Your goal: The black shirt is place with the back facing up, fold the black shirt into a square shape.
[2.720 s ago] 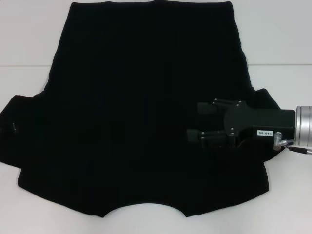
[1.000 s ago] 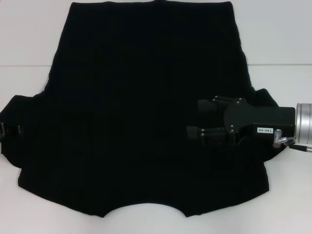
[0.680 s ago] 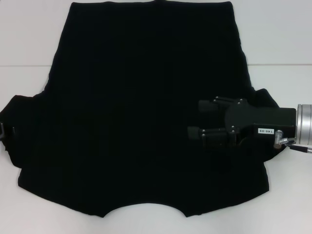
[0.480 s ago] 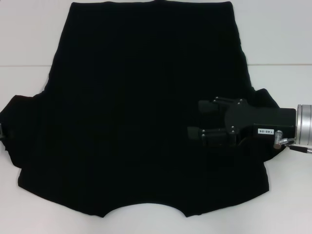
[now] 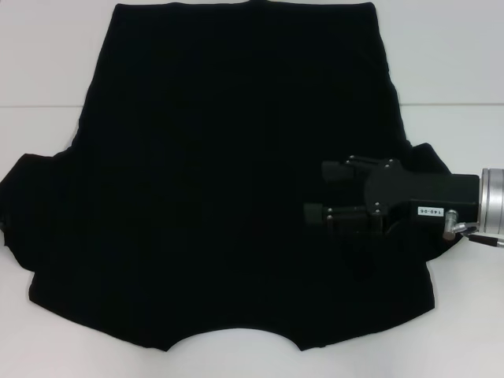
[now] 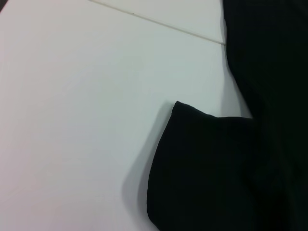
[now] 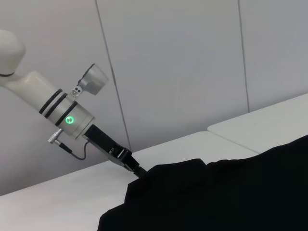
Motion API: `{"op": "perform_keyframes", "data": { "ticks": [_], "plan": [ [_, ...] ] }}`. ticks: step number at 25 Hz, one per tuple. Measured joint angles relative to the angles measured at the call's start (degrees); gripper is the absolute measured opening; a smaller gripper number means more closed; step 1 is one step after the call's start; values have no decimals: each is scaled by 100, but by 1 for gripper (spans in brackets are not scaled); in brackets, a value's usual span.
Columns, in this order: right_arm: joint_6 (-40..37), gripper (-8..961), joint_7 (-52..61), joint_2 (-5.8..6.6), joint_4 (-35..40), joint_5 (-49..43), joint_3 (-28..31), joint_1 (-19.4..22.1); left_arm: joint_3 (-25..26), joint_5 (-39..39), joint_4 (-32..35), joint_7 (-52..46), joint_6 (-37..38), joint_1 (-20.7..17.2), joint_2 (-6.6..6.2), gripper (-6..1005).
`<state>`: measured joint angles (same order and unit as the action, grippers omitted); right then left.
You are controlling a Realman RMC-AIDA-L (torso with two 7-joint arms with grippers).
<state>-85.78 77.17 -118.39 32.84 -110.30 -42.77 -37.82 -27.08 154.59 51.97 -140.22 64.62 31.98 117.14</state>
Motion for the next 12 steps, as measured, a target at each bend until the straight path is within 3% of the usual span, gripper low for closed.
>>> {"op": "perform_keyframes", "data": {
  "ticks": [3,12],
  "plan": [
    [0,942,0,0,0,0,32,2,14,26,36,2,4,1,1,-3],
    [0,942,-3,-19,-10,0,51,12,119,168,188,4,57,-44,-14,1]
  ]
}}
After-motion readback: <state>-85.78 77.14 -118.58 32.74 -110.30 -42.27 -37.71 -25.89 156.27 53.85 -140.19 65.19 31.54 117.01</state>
